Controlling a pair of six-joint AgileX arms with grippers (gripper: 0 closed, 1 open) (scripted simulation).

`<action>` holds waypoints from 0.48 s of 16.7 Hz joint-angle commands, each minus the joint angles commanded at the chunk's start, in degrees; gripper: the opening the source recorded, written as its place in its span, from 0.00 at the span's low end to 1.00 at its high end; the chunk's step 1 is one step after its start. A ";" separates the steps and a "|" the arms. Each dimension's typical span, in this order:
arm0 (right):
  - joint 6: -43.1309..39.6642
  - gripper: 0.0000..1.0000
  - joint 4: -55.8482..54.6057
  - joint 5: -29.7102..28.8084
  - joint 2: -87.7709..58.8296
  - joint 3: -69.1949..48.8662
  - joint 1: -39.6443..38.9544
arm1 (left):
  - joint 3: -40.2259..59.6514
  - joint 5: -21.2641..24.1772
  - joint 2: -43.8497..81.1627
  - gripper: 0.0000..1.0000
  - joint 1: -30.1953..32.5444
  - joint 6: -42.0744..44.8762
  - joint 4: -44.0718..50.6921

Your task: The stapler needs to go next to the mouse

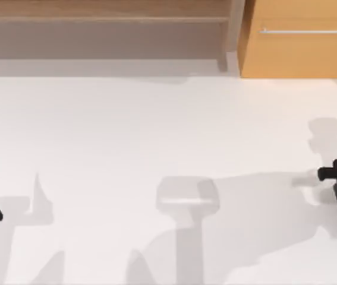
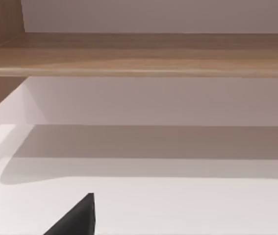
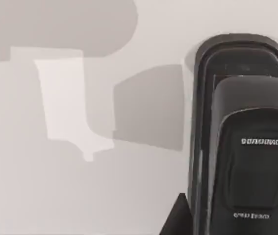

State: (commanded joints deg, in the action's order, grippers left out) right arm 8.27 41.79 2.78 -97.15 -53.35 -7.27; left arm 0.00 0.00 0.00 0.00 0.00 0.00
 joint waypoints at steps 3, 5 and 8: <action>0.00 0.90 0.00 0.00 0.00 0.00 0.00 | 0.00 0.00 0.00 1.00 0.00 0.00 0.00; 0.00 1.00 0.00 0.00 0.00 0.00 0.00 | 0.00 0.00 0.00 1.00 0.00 0.00 0.00; 0.00 1.00 0.00 0.00 0.00 0.00 0.00 | 0.00 0.00 0.00 1.00 0.00 0.00 0.00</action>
State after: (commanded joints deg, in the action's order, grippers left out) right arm 8.27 41.79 2.78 -97.15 -53.35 -7.27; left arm 0.00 0.00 0.00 0.00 0.00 0.00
